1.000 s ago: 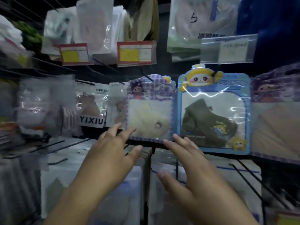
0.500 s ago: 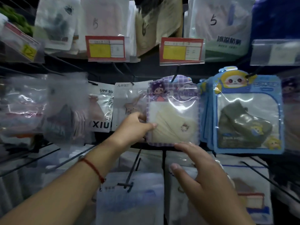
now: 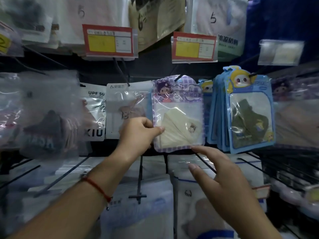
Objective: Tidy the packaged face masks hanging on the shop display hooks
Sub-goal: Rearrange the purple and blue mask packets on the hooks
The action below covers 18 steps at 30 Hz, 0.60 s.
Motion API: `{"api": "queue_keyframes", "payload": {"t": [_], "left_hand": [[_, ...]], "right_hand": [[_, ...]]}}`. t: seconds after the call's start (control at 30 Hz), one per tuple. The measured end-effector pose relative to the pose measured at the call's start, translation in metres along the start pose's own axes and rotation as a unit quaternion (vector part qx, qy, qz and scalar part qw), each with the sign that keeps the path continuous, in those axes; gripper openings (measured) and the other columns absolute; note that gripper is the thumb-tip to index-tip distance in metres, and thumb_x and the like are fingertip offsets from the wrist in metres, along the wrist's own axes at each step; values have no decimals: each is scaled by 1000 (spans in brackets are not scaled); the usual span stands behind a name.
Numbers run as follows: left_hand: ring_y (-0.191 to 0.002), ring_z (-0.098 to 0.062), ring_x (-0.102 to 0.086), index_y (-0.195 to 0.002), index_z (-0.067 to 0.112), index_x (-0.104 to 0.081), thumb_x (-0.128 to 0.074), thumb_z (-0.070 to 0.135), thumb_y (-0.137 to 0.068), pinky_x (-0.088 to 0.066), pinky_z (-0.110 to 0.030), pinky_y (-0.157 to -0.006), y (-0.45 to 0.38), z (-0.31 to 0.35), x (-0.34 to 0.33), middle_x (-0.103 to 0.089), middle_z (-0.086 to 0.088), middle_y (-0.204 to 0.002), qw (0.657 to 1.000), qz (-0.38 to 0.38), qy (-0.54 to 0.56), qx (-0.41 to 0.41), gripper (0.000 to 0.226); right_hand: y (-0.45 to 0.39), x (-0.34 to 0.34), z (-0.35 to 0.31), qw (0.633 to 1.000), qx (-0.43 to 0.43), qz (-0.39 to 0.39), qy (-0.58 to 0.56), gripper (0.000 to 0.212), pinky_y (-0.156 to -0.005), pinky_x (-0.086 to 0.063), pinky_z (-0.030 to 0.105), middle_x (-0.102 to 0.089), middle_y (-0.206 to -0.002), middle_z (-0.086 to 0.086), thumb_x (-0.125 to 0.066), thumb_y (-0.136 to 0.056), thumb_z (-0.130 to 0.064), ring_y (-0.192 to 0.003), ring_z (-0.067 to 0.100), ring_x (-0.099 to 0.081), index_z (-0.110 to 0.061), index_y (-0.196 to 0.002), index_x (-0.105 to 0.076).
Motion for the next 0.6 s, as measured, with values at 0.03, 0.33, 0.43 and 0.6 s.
{"api": "queue_keyframes", "payload": {"t": [0.03, 0.33, 0.43, 0.6], "left_hand": [[-61, -18, -64, -81, 1, -65, -82, 32, -80, -55, -32, -58, 1, 1, 0, -70, -10, -71, 1000, -3, 3, -2, 35], [-85, -30, -73, -87, 14, -68, -72, 37, -77, -58, -51, -85, 13, 17, 5, -76, -6, -87, 996, -50, 70, 3, 26], [-78, -28, -74, -85, 12, -63, -73, 20, -87, -60, -44, -73, 16, 26, 16, -75, -7, -82, 990, -41, 132, -7, 13], [-78, -21, -75, -112, 10, -63, -69, 1, -85, -62, -37, -64, 29, 41, 33, -77, -7, -95, 955, -105, 276, 26, 29]], "right_hand": [[0, 0, 0, 1000, -6, 1, 2, 37, -86, -28, -4, -47, -119, -40, -64, -88, -41, -110, -29, -37, -51, -123, -53], [6, 3, -5, 999, -34, 21, -8, 31, -84, -34, 5, -51, -117, -38, -62, -88, -42, -111, -25, -40, -51, -117, -55], [7, 13, -3, 994, -35, 88, -55, 21, -85, -39, 11, -58, -112, -32, -63, -89, -38, -109, -16, -49, -44, -109, -62], [1, 29, -2, 934, -95, 163, -303, 24, -73, -52, 22, -69, -99, -11, -69, -86, -39, -87, 4, -67, -30, -109, -65]]}}
Point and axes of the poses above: each hand's wrist, its own y-axis away from the middle knuckle, its own x-axis out of the back of the hand, z = x × y, the point moved 6 cm from there along -y, towards the middle knuckle
